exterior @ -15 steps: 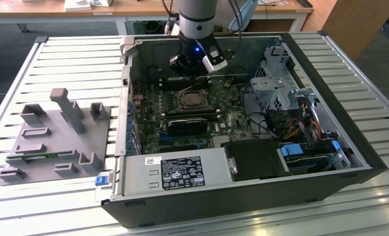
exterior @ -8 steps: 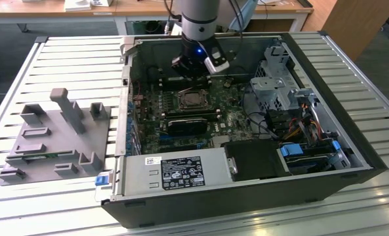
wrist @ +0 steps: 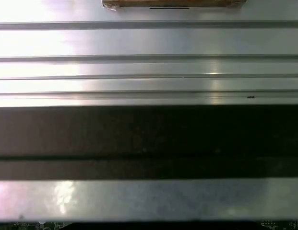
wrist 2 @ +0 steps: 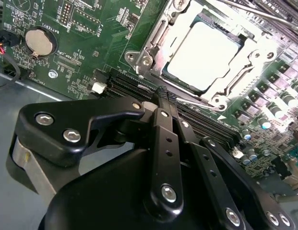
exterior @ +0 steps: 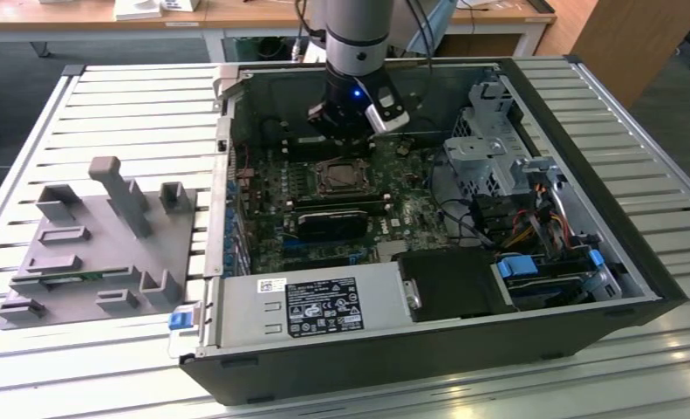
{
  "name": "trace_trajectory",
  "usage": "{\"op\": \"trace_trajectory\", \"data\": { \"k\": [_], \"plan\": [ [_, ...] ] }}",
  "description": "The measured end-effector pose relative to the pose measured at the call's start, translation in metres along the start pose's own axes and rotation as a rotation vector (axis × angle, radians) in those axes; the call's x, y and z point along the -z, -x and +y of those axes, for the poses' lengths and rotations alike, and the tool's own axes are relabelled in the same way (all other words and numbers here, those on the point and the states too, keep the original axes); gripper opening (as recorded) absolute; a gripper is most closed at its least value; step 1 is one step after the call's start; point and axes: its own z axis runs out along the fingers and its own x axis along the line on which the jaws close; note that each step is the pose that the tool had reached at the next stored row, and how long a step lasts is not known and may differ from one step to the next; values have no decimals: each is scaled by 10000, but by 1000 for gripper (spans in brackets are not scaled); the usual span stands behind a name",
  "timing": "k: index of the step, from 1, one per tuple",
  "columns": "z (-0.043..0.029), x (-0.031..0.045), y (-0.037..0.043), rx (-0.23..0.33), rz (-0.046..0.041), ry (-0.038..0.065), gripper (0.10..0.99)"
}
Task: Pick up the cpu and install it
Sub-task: 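Install the first cpu locking lever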
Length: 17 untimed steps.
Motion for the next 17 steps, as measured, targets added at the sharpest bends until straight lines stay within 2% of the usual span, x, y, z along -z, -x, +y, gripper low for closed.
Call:
{"op": "trace_trajectory", "data": {
  "k": [8,17],
  "plan": [
    [-7,-76,16,-72,-7,4,106],
    [-5,-64,18,-73,-9,10,106]
  ]
}}
